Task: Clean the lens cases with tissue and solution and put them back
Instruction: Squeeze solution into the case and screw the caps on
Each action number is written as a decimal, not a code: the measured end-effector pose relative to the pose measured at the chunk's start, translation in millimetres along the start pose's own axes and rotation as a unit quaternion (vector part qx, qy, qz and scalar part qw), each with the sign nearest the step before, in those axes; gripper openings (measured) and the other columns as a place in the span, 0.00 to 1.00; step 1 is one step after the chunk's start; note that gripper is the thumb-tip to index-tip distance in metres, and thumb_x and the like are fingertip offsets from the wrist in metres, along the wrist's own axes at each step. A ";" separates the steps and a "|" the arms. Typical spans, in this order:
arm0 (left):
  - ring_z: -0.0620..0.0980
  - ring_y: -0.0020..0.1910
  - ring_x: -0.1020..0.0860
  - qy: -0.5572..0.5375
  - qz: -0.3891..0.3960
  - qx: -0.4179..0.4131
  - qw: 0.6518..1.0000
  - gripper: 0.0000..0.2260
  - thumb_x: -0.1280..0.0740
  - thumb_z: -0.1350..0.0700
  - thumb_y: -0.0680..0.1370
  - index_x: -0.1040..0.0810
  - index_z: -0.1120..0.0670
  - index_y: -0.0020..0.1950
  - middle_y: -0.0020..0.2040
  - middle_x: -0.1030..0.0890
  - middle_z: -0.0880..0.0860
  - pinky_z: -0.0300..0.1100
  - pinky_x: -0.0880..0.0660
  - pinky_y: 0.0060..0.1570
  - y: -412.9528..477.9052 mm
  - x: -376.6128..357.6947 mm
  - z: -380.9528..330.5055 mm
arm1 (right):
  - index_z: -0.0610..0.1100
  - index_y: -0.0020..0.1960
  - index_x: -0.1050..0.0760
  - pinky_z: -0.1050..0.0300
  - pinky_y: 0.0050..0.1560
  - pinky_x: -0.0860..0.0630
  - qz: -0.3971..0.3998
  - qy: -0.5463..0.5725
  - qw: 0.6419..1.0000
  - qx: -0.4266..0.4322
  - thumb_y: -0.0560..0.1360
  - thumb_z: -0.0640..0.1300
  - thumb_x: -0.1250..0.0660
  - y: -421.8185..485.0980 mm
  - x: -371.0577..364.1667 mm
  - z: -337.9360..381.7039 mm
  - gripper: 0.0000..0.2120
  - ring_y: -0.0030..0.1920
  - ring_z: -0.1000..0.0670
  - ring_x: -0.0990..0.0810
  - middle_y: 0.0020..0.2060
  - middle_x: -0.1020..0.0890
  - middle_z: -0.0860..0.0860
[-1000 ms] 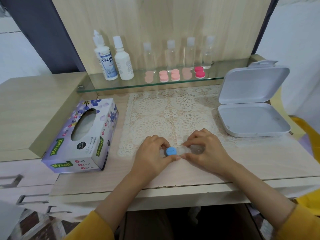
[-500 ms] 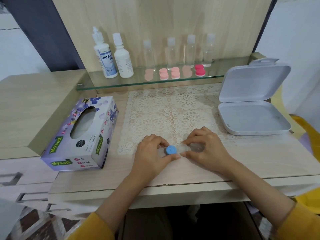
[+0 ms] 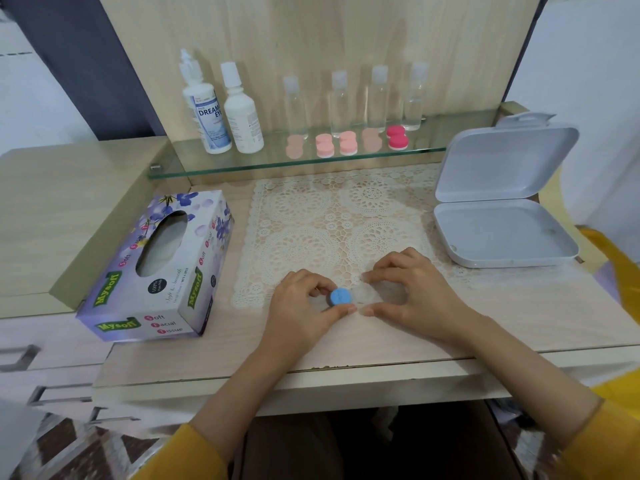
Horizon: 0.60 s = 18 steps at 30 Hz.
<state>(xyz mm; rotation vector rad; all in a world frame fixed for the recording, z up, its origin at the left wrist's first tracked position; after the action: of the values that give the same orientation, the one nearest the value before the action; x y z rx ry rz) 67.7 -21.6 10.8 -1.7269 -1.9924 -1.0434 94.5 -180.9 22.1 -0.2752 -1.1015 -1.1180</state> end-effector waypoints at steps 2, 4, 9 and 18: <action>0.40 0.41 0.27 -0.007 0.006 0.006 1.000 0.13 0.23 0.49 0.62 0.21 0.50 0.41 0.39 0.24 0.42 0.28 0.33 0.44 -0.3 -0.4 1.0 | 0.49 0.57 0.21 0.62 0.52 0.36 0.010 -0.005 1.000 -0.019 0.61 0.63 0.31 -3.4 6.7 -3.8 0.29 0.49 0.53 0.29 0.48 0.22 0.57; 0.41 0.41 0.27 -0.016 0.009 0.011 1.000 0.16 0.22 0.49 0.61 0.21 0.52 0.44 0.40 0.23 0.43 0.28 0.32 0.45 -0.5 0.1 2.2 | 0.49 0.59 0.22 0.62 0.52 0.34 0.011 -0.009 0.999 -0.033 0.61 0.62 0.31 -7.8 15.0 -10.1 0.29 0.50 0.54 0.29 0.49 0.23 0.57; 0.39 0.43 0.26 -0.046 0.036 0.015 0.998 0.17 0.22 0.51 0.62 0.21 0.50 0.48 0.42 0.22 0.43 0.25 0.35 0.45 -1.2 2.1 5.1 | 0.52 0.56 0.22 0.70 0.48 0.36 0.030 0.023 0.997 -0.065 0.64 0.51 0.24 -19.2 28.7 -28.8 0.21 0.47 0.63 0.28 0.46 0.25 0.61; 0.41 0.44 0.25 -0.043 0.054 0.003 0.998 0.14 0.25 0.53 0.66 0.19 0.49 0.51 0.44 0.22 0.44 0.36 0.30 0.51 -0.3 0.6 3.8 | 0.44 0.50 0.18 0.73 0.38 0.36 0.033 -0.014 0.997 -0.066 0.69 0.39 0.28 -17.7 30.4 -26.6 0.09 0.31 0.62 0.29 0.42 0.25 0.54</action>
<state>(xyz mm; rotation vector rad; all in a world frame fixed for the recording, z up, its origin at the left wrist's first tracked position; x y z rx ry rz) 68.2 -18.6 8.5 -1.8824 -1.9250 -0.9418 95.3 -224.5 28.4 -0.4287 -1.0368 -1.1313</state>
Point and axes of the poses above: each hand's wrist, its own y-axis towards the middle knuckle, its own x-axis out of the back of the hand, z = x × y, the point moved 6 cm from there along y, towards the middle knuckle
